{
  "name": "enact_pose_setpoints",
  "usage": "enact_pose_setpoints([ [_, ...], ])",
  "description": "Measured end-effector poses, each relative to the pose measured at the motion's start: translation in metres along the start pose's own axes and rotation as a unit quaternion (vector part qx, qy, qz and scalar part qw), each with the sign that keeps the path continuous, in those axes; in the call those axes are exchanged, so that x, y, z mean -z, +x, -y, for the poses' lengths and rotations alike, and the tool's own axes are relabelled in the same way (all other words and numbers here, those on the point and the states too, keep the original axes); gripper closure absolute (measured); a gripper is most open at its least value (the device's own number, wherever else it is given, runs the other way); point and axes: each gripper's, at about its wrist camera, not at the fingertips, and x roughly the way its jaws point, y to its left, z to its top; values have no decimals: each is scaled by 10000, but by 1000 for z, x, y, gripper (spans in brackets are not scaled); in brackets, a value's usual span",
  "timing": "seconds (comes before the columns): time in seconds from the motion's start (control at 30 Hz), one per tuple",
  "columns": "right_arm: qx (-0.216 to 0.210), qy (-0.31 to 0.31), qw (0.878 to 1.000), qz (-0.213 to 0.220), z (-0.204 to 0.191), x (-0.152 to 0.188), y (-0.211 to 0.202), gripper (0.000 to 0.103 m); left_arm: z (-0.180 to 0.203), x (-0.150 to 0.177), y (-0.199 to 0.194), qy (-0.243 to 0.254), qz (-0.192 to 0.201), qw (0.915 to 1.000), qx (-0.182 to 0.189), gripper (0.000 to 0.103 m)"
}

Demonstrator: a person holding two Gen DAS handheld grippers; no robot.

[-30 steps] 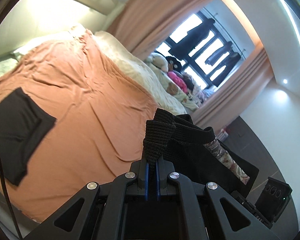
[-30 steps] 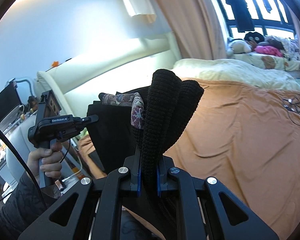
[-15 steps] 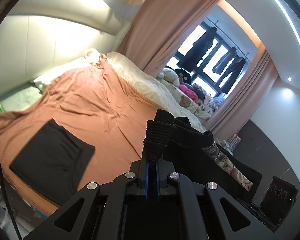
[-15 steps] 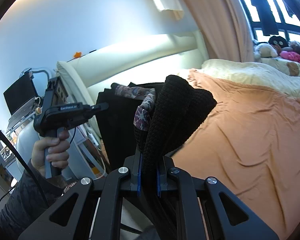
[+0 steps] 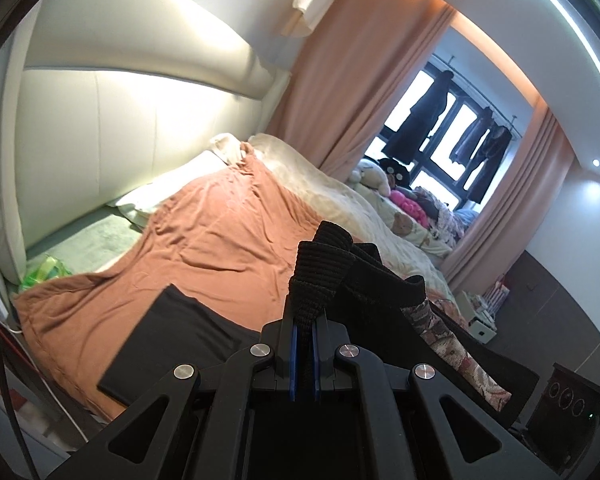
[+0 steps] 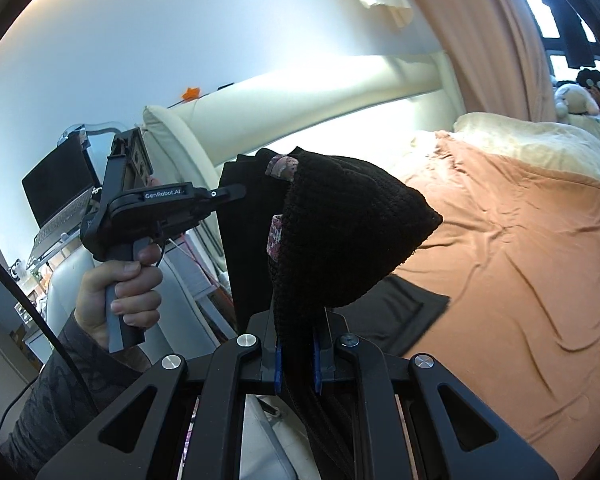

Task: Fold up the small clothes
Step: 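Lift the shirt end with both grippers and fold it over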

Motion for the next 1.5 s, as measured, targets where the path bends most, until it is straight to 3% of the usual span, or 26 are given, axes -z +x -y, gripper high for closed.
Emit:
enact_pose_setpoints([
  [0.4,-271,-88,9985,-466,5,3,50,96,-82,-15,-10,-388,188,9975,-554,98],
  [0.7,-300,-9,9970,-708,37,-2,95,96,-118,-18,20,-557,184,9953,-768,98],
  [1.1,-115,301,9957,-870,106,-11,136,96,-154,-25,104,-677,-183,9942,-816,98],
  [1.5,-119,833,9909,-1053,147,-9,192,96,-173,-27,192,-654,-664,9914,-918,98],
])
